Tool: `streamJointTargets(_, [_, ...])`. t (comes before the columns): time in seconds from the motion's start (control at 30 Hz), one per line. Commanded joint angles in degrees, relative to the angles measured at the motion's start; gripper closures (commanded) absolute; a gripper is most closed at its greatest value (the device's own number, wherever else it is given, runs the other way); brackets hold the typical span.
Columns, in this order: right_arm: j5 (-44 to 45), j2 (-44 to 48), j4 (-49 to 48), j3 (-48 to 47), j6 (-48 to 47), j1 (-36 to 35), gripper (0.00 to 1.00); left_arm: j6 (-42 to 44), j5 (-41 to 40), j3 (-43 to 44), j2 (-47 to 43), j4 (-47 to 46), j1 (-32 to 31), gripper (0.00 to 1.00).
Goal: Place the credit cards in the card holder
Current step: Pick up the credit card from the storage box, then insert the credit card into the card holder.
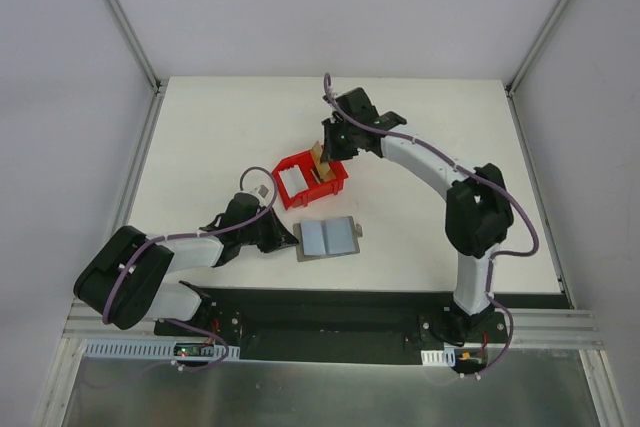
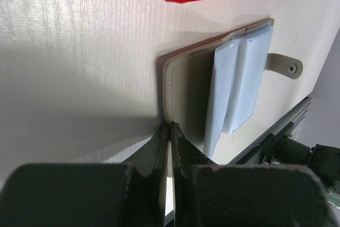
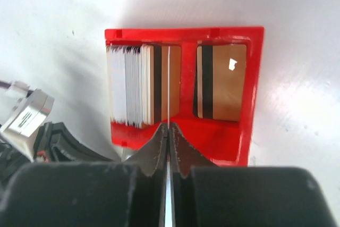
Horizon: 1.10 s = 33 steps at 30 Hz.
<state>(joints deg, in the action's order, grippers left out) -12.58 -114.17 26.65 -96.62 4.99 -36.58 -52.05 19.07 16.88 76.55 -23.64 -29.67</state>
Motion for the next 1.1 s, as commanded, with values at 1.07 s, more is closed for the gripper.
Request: streamJointTargets(1.07, [-4.82,22.33,-54.16,64.18,29.2,-7.19,1.0,0.2,-2.81,-2.12,1.49,5.53,-0.56,1.0])
